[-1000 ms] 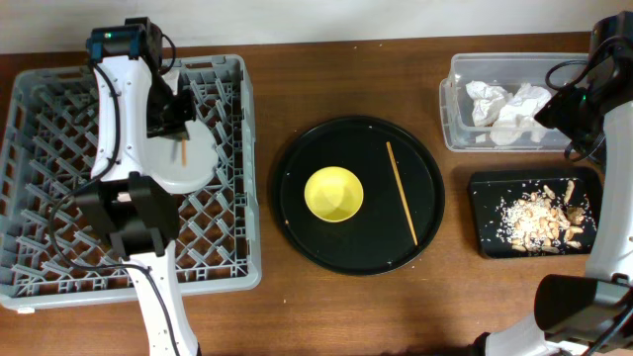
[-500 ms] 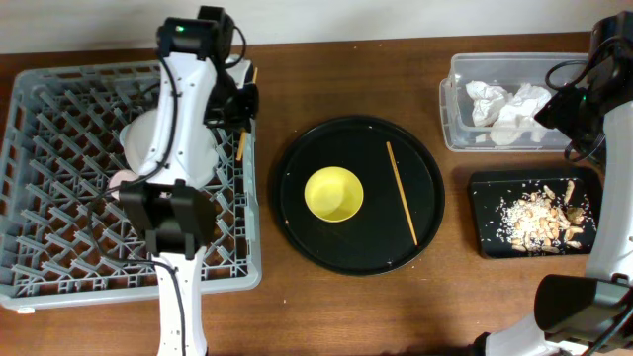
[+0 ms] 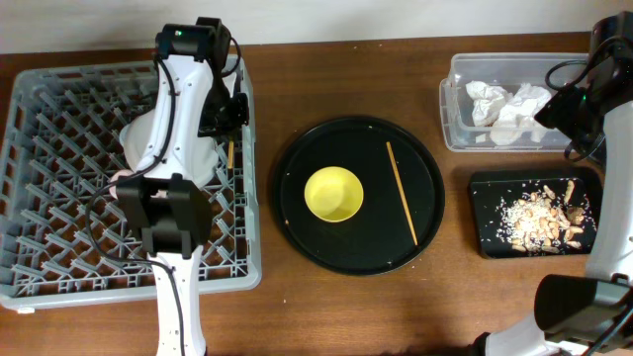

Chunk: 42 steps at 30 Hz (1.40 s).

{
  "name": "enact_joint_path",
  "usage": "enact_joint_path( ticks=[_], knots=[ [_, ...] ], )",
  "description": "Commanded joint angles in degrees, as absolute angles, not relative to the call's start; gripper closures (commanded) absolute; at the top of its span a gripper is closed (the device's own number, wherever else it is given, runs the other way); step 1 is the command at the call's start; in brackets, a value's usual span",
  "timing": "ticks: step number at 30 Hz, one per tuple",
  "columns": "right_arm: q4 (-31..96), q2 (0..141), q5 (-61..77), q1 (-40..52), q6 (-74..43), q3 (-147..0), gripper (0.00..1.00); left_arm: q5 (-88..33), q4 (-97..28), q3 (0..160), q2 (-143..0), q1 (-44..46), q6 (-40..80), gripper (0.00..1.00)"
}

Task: Sort waste into correct bins and load items into the dishwasher rack
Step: 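Carry the chopstick to the dish rack and insert it upright, then grasp the second wooden chopstick on the round tray with the left gripper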

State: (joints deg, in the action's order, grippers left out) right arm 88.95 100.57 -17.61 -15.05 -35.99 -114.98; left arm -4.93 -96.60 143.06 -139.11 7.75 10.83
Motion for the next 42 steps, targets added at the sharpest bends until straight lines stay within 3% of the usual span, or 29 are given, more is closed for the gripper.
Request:
enact_joint_path(
  ticks=[1,4,7,11,16,22,25,34,42],
  knots=[
    [89.1,101.0,-18.7,-15.4,-36.3,-115.3,0.01,-4.2,-96.5,142.6,-137.9,7.6,11.3,0.59],
    [89.1,101.0,-18.7,-15.4,-36.3,-115.3,0.01,-4.2,-96.5,142.6,-137.9,7.5,11.3,0.3],
    [89.1,101.0,-18.7,-15.4,-36.3,-115.3,0.01,-4.3,-96.7,142.9,-137.9,6.9,11.3,0.24],
    [89.1,101.0,-18.7,-15.4,-36.3,-115.3,0.01,-6.5,-96.7,143.5,-136.9,6.1,10.5,0.22],
    [89.1,101.0,-18.7,-15.4,-36.3,-115.3,0.01,-24.3,-96.7,143.9,-133.4,7.7,4.2,0.22],
    [89.1,101.0,-18.7,-15.4,-36.3,-115.3,0.01,-32.1,-95.8,143.8,-133.2,17.6,8.7,0.27],
    [89.1,101.0,-18.7,-15.4,-36.3,-115.3,0.02,-27.4,-91.3,143.5,-133.2,24.8,17.3,0.3],
    [89.1,101.0,-18.7,-15.4,-36.3,-115.3,0.01,7.1,-78.7,143.4,-137.4,47.2,42.2,0.3],
    [89.1,101.0,-18.7,-15.4,-36.3,-115.3,0.01,10.0,-70.7,143.4,-145.8,52.0,50.5,0.35]
  ],
)
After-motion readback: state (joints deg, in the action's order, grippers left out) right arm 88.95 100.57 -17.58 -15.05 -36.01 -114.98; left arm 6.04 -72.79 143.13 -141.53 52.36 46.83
